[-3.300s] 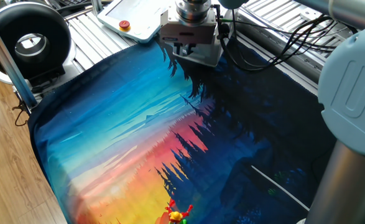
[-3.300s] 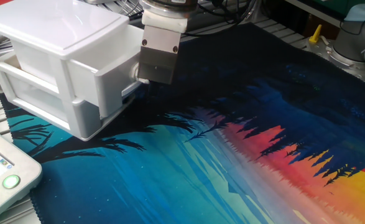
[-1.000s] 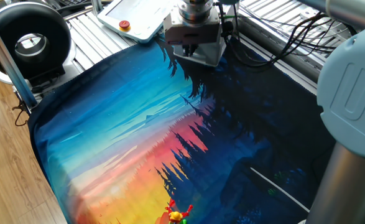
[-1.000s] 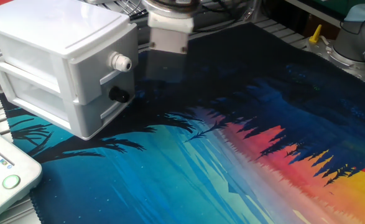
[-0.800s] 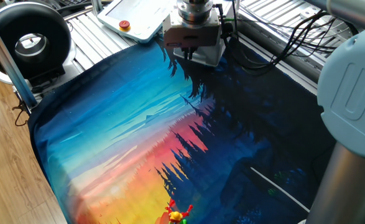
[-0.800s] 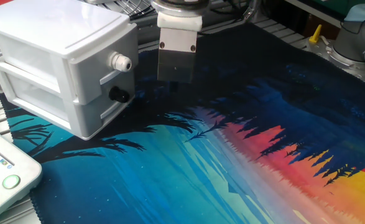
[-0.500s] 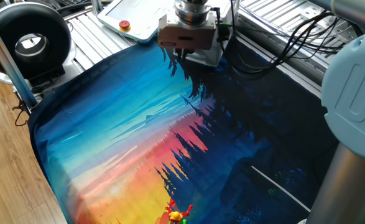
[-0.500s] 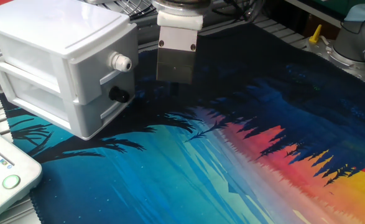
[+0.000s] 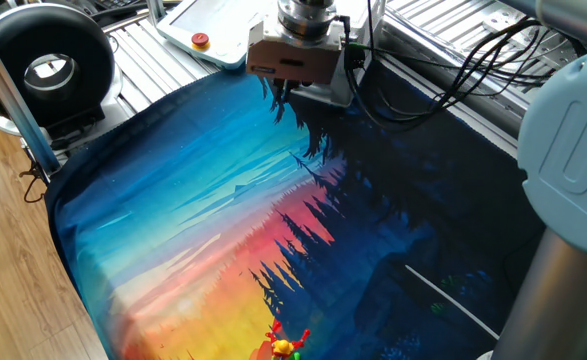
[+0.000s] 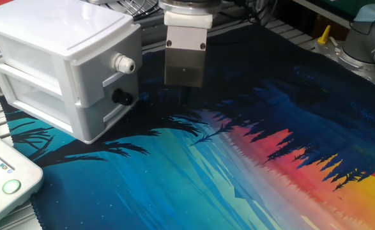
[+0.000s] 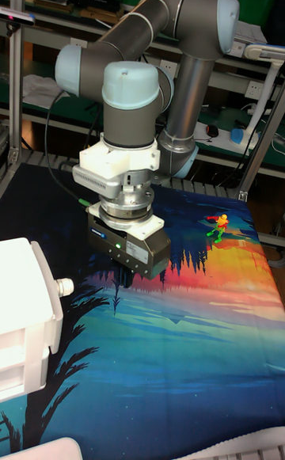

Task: Grasp the handle and close the drawer

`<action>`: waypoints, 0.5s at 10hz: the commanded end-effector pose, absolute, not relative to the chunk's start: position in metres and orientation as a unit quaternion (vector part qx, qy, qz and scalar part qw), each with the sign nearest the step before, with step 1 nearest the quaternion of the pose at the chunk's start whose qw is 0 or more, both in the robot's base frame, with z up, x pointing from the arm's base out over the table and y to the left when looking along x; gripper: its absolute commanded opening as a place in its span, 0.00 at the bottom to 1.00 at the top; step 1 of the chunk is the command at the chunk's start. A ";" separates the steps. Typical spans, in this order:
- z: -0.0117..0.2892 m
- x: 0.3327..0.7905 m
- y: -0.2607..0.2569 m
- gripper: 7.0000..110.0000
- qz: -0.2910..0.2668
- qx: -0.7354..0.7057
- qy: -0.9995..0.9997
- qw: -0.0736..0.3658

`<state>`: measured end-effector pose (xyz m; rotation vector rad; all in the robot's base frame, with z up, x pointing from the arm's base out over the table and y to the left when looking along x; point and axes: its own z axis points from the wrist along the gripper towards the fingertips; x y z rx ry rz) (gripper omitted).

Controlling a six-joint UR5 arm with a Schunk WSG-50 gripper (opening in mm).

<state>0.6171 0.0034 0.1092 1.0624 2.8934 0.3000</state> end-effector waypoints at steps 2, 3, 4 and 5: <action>0.115 0.606 0.026 0.00 0.134 0.345 0.929 -0.016; 0.117 0.606 0.034 0.00 0.151 0.345 0.926 -0.021; 0.116 0.609 0.028 0.00 0.141 0.346 0.928 -0.011; 0.113 0.606 0.018 0.00 0.119 0.345 0.931 -0.009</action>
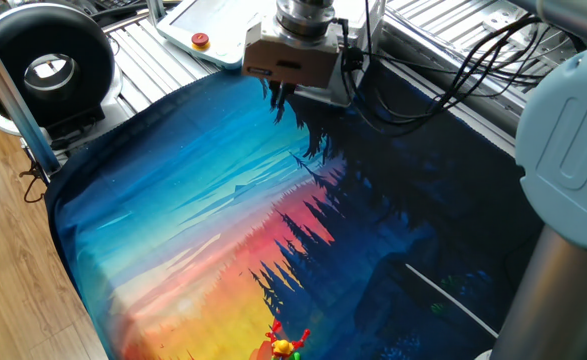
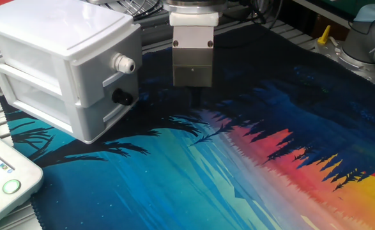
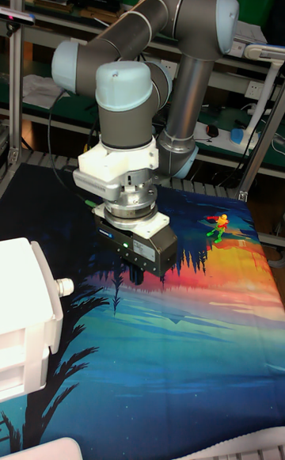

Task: Grasp the handle and close the drawer

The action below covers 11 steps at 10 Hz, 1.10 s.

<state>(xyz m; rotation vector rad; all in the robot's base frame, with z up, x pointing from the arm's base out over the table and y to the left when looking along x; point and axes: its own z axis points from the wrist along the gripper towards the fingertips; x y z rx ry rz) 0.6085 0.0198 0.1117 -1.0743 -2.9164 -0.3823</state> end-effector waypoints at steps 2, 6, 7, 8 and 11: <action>0.121 0.610 0.045 0.00 -0.174 -0.345 -0.922 0.021; 0.119 0.611 0.040 0.00 -0.164 -0.346 -0.924 0.017; 0.119 0.611 0.038 0.00 -0.161 -0.346 -0.924 0.014; 0.117 0.607 0.034 0.00 -0.150 -0.345 -0.926 0.019; 0.110 0.600 0.004 0.00 -0.088 -0.345 -0.935 0.011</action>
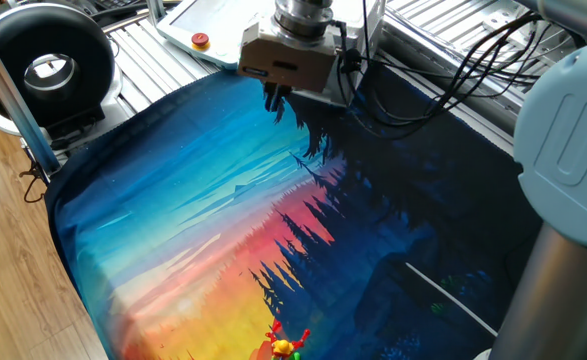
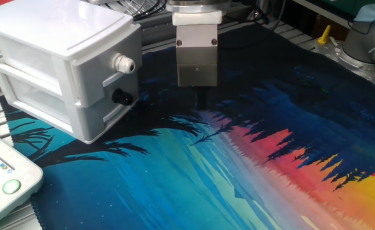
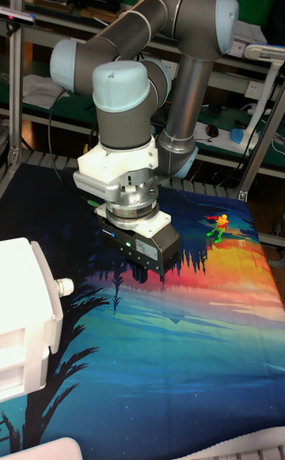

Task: Grasp the handle and close the drawer

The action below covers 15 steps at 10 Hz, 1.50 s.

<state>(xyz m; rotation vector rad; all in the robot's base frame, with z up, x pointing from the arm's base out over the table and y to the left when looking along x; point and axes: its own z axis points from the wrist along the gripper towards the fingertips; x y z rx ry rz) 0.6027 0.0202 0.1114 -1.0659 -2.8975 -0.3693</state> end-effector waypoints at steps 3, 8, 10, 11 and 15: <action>0.111 0.640 -0.056 0.00 -0.001 -0.338 -0.935 -0.106; 0.114 0.653 -0.044 0.00 -0.034 -0.339 -0.932 -0.122; 0.113 0.648 -0.038 0.00 -0.041 -0.341 -0.933 -0.109; 0.112 0.644 -0.036 0.00 -0.043 -0.342 -0.933 -0.100; 0.109 0.633 -0.032 0.00 -0.042 -0.343 -0.935 -0.076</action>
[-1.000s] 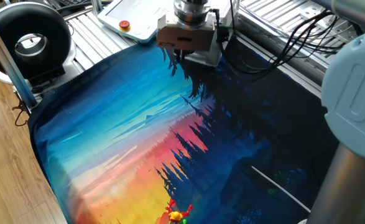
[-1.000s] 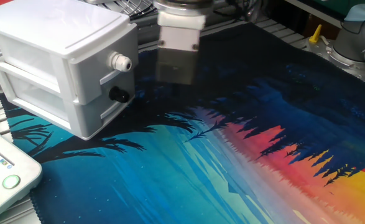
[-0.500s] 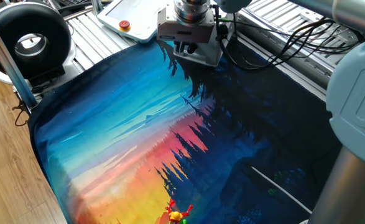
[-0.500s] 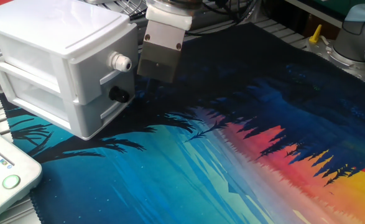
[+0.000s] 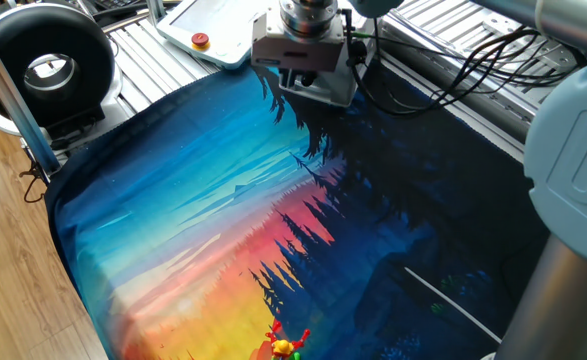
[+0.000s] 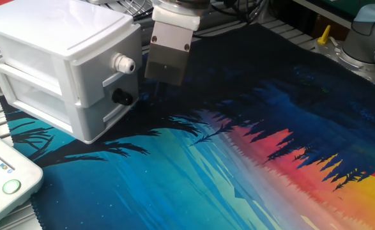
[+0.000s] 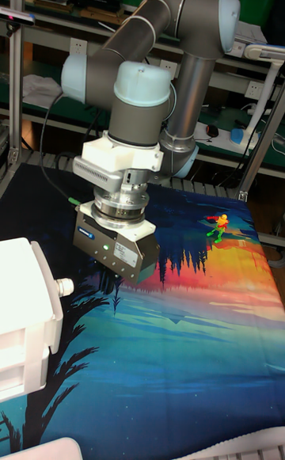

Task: Grasp the handle and close the drawer

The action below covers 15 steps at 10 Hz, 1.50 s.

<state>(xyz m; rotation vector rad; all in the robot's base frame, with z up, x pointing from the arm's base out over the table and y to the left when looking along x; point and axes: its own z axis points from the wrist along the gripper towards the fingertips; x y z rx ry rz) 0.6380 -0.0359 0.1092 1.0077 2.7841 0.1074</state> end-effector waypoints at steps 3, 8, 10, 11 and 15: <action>0.109 0.629 -0.022 0.00 0.060 0.345 0.935 0.062; 0.110 0.622 -0.014 0.00 0.079 0.346 0.934 0.032; 0.114 0.624 -0.027 0.00 0.082 0.346 0.934 0.024; 0.114 0.626 -0.032 0.00 0.086 0.346 0.934 0.021; 0.123 0.637 -0.058 0.00 0.083 0.345 0.935 0.004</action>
